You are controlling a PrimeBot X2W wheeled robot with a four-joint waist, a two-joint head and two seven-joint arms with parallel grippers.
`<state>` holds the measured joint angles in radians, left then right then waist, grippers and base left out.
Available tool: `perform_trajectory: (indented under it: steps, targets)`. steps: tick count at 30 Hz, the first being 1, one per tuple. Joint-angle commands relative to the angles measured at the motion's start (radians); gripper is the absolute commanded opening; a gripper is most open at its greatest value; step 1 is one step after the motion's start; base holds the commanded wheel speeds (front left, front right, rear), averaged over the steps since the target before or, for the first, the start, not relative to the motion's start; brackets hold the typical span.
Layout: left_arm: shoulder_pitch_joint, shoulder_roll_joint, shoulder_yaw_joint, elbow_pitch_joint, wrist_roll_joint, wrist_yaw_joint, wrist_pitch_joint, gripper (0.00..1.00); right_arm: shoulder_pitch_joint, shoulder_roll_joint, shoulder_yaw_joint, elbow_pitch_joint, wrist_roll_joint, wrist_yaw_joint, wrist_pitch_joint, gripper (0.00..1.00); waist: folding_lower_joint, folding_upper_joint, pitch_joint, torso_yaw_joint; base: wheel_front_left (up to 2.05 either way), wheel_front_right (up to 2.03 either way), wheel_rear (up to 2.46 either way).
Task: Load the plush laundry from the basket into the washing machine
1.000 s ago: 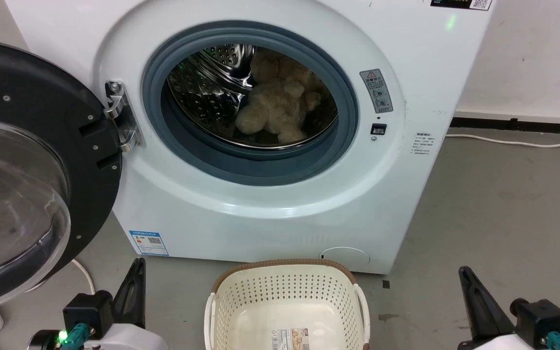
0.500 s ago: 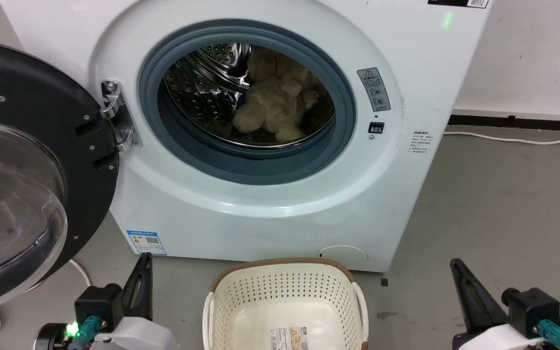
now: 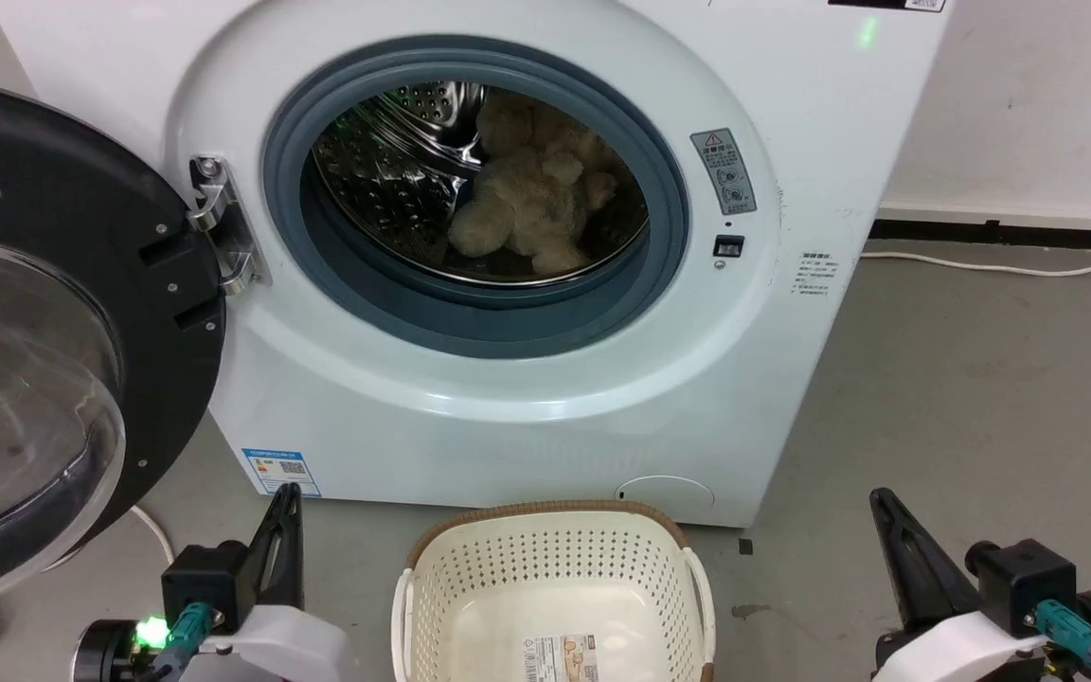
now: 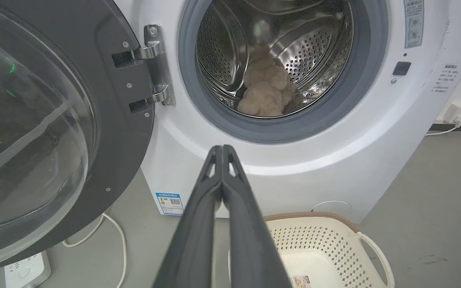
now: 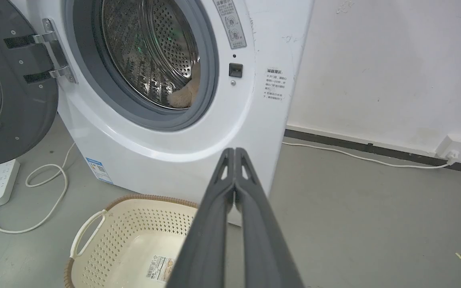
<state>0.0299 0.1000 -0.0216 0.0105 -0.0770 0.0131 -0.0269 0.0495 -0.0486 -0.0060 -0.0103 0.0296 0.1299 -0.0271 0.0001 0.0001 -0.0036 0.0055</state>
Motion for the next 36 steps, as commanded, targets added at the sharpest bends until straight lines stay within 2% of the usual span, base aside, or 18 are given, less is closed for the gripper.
perform_trajectory:
  steps: [1,12,36]
  targets:
    - [-0.020,-0.017,0.006,-0.006,0.025,-0.007,0.007,0.00,-0.026,-0.001,0.003,0.005,-0.012,0.001,0.008,0.00,-0.0001,-0.0001,0.001,-0.001,0.00,0.00,0.00]
    - [-0.030,-0.050,0.022,-0.010,0.077,-0.013,0.027,0.00,-0.050,-0.002,0.006,0.010,-0.030,0.001,0.027,0.00,-0.0001,-0.0001,0.004,-0.006,0.00,0.00,0.00]
    - [-0.030,-0.050,0.022,-0.010,0.077,-0.013,0.027,0.00,-0.050,-0.002,0.006,0.010,-0.030,0.001,0.027,0.00,-0.0001,-0.0001,0.004,-0.006,0.00,0.00,0.00]
